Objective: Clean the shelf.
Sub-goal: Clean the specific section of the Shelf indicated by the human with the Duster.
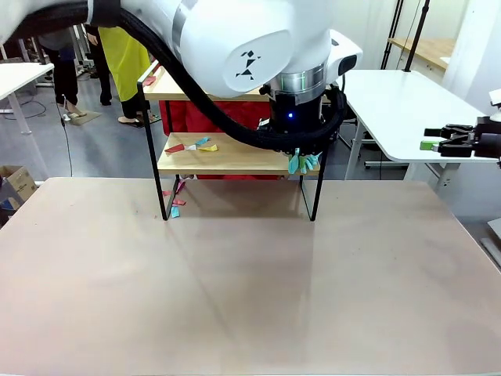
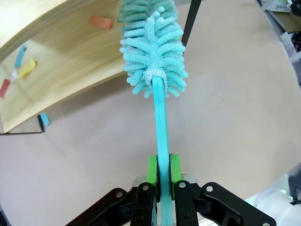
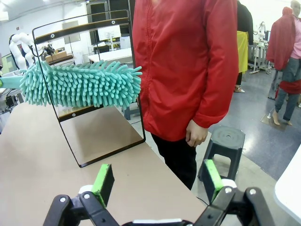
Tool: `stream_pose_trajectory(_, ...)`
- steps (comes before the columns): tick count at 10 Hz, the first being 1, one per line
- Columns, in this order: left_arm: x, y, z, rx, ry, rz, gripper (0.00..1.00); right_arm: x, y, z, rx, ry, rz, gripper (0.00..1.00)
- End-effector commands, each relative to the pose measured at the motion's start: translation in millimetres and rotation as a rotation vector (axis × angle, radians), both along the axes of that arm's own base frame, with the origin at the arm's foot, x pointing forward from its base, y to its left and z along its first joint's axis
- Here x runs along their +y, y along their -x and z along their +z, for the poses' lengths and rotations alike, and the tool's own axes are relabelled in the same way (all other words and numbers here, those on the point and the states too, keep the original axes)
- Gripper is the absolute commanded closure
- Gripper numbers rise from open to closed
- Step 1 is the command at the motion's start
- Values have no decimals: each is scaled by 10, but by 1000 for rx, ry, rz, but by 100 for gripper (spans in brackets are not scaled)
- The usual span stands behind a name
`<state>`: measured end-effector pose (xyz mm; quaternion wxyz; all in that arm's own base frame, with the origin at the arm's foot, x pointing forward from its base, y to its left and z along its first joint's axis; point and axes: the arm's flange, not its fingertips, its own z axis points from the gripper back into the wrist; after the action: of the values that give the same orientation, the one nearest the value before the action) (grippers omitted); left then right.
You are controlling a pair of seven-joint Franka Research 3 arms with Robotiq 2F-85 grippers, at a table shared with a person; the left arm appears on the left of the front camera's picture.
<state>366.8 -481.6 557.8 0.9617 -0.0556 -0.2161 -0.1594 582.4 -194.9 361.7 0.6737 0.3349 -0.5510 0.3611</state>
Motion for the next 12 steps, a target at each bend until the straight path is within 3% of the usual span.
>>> stream_pose_trajectory(1,37,11,68,-8,6,4,87,24,-3,78,15,4,-15,0)
stream_pose_trajectory(3,0,-3,12,-1,2,0,87,24,-3,78,15,4,-15,0)
stream_pose_trajectory(7,40,15,-341,-9,63,129,87,24,-3,78,15,4,-15,0)
stream_pose_trajectory(12,305,50,-424,-30,74,244,87,24,-3,78,15,4,-15,0)
